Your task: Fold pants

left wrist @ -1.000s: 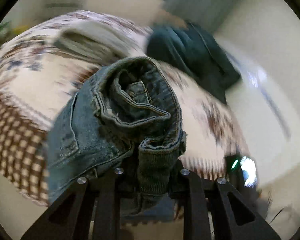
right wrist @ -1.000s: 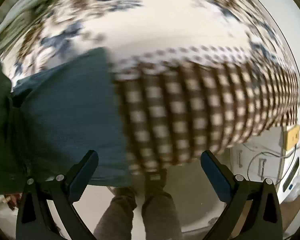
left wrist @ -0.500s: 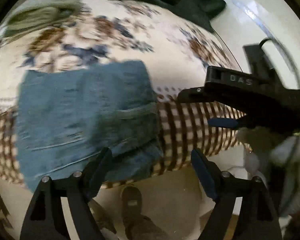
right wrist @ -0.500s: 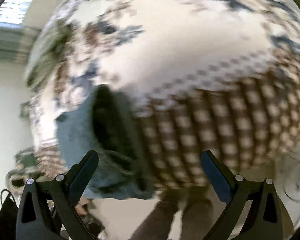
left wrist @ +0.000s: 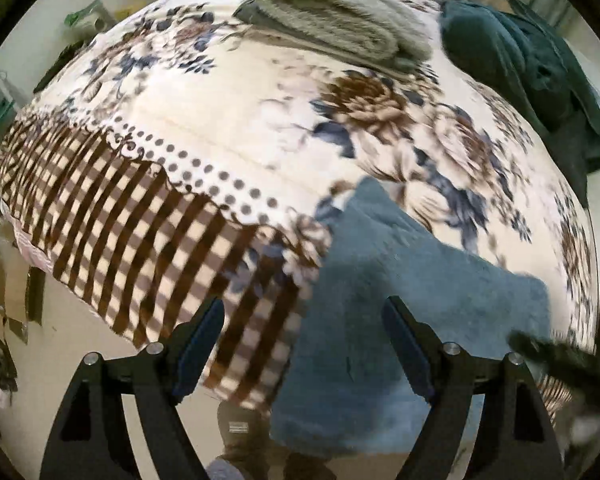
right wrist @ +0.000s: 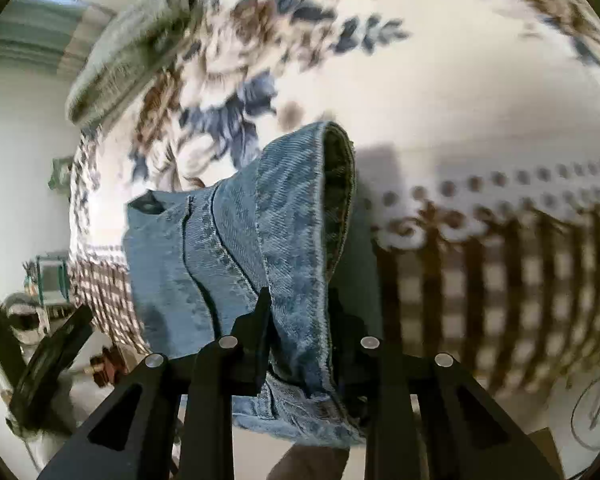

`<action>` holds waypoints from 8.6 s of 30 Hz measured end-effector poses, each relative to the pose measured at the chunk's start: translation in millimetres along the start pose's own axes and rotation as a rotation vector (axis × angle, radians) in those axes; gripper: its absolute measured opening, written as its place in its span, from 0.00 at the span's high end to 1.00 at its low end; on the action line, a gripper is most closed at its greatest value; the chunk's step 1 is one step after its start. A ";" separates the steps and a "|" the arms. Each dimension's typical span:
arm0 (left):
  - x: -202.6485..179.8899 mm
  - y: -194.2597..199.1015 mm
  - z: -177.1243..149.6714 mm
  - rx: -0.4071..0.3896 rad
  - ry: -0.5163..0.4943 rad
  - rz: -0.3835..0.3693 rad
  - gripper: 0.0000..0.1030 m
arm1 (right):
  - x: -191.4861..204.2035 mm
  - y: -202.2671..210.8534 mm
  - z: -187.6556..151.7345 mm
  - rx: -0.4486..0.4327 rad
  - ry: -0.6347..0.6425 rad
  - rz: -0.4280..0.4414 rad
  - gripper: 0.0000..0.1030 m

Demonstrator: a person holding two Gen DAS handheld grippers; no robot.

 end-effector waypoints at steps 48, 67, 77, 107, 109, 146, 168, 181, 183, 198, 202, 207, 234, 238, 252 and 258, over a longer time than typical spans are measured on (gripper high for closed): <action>-79.3 -66.0 -4.5 0.226 0.112 -0.602 0.70 | -15.6 -35.1 7.0 0.102 -0.014 0.237 0.69; -2.8 -43.0 38.5 0.153 0.091 -0.301 0.28 | -3.3 0.7 7.3 0.020 -0.098 -0.108 0.33; 26.6 -11.0 -39.6 0.242 0.375 -0.170 0.28 | 54.4 -58.6 -74.5 0.171 -0.465 0.064 0.50; 61.0 -39.9 -55.9 0.305 0.497 -0.247 0.41 | 39.5 -38.9 -68.4 0.091 -0.420 -0.055 0.57; 55.6 -32.8 -44.9 0.304 0.456 -0.252 0.41 | 28.1 -24.3 -62.7 0.062 -0.423 -0.022 0.37; -28.1 -115.0 3.9 0.303 0.123 -0.572 0.58 | 66.7 -123.9 -49.2 -0.131 -0.455 0.386 0.58; -59.3 22.5 180.0 0.068 0.173 -0.640 0.76 | 230.2 21.5 116.4 -0.250 -0.249 0.480 0.64; -32.2 -101.5 471.6 -0.077 0.125 -0.699 0.76 | 407.9 -122.3 336.1 -0.382 -0.182 0.553 0.64; -23.8 -139.4 495.2 -0.081 0.114 -0.695 0.76 | 422.4 -171.8 370.4 -0.382 -0.183 0.552 0.64; 15.4 -260.5 474.5 0.050 0.035 -0.568 0.65 | 406.6 -310.0 391.5 -0.172 -0.123 0.286 0.31; 22.4 -258.4 475.7 0.056 0.052 -0.533 0.65 | 405.5 -304.6 379.1 -0.149 -0.182 0.271 0.40; 17.8 -256.6 478.7 0.069 0.022 -0.470 0.64 | 426.3 -281.4 363.7 -0.141 -0.145 0.149 0.25; -17.5 73.2 420.7 -0.254 -0.217 -0.111 0.20 | 487.0 155.2 304.6 -0.548 0.403 -0.360 0.00; -16.8 147.3 410.5 -0.331 -0.212 -0.101 0.20 | 500.3 235.7 270.7 -0.617 0.443 -0.341 0.00; 10.1 305.2 376.5 -0.503 -0.230 -0.096 0.20 | 550.1 433.2 153.9 -0.809 0.525 -0.293 0.00; 18.2 331.1 367.1 -0.530 -0.246 -0.111 0.20 | 563.0 473.3 128.7 -0.844 0.520 -0.266 0.00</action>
Point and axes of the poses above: each gripper's, at about its wrist camera, not at the fingertips, and y roughly against the way its jaws point, x to its left, z to its top, the point moved 7 cm from there along -y, roughly the way its jaws point, and after that the axes turned 13 degrees about -x, right-handed, at the moved point
